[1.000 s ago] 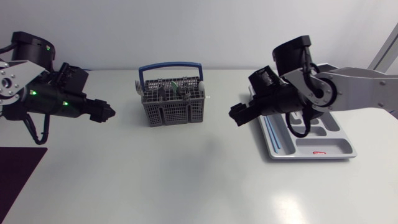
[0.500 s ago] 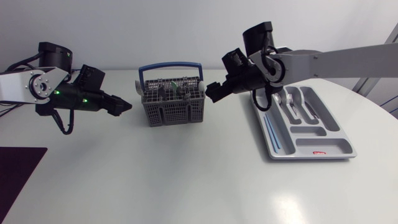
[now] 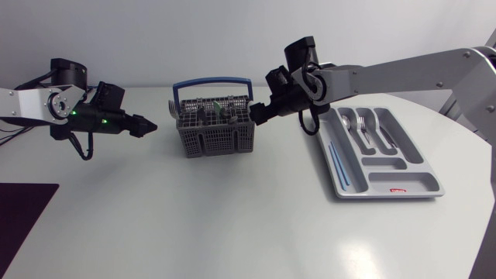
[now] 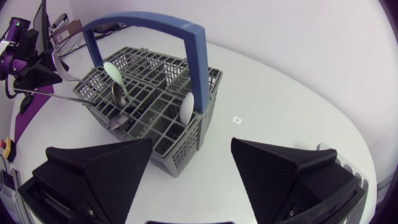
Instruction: Unload the cutlery basket into the drawer organizer.
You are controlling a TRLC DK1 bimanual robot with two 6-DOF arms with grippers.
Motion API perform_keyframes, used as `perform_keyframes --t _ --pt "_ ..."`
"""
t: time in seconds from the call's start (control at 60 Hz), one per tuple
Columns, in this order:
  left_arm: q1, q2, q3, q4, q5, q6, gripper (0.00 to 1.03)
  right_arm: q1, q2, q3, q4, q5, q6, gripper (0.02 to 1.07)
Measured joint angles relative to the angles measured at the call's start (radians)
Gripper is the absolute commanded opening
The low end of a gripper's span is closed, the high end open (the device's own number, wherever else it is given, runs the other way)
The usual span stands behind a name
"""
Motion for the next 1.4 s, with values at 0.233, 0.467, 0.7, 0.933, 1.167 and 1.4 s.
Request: perform_keyframes --t 0.233,0.467,0.7,0.933,1.167,1.4 --pt "-0.002 0.001 0.008 0.003 0.018 0.0 0.82 0.034 0.015 0.103 0.004 0.073 0.008 0.9" --pt "-0.001 0.001 0.008 0.003 0.029 0.0 0.82 0.07 0.135 0.252 0.025 0.174 0.007 0.55" --pt "-0.005 -0.009 -0.003 0.003 0.052 0.001 0.82 0.083 0.236 0.287 0.085 0.269 -0.027 0.26" --pt "-0.028 -0.013 -0.005 0.003 0.058 0.001 0.82 0.075 0.241 0.287 0.08 0.231 -0.045 0.16" --pt "-0.049 -0.022 -0.026 0.003 0.059 0.001 0.83 0.069 0.218 0.273 0.042 0.187 -0.031 0.15" --pt "-0.048 -0.05 -0.054 0.003 0.063 0.002 0.82 0.07 0.14 0.185 -0.004 0.179 -0.039 0.15"
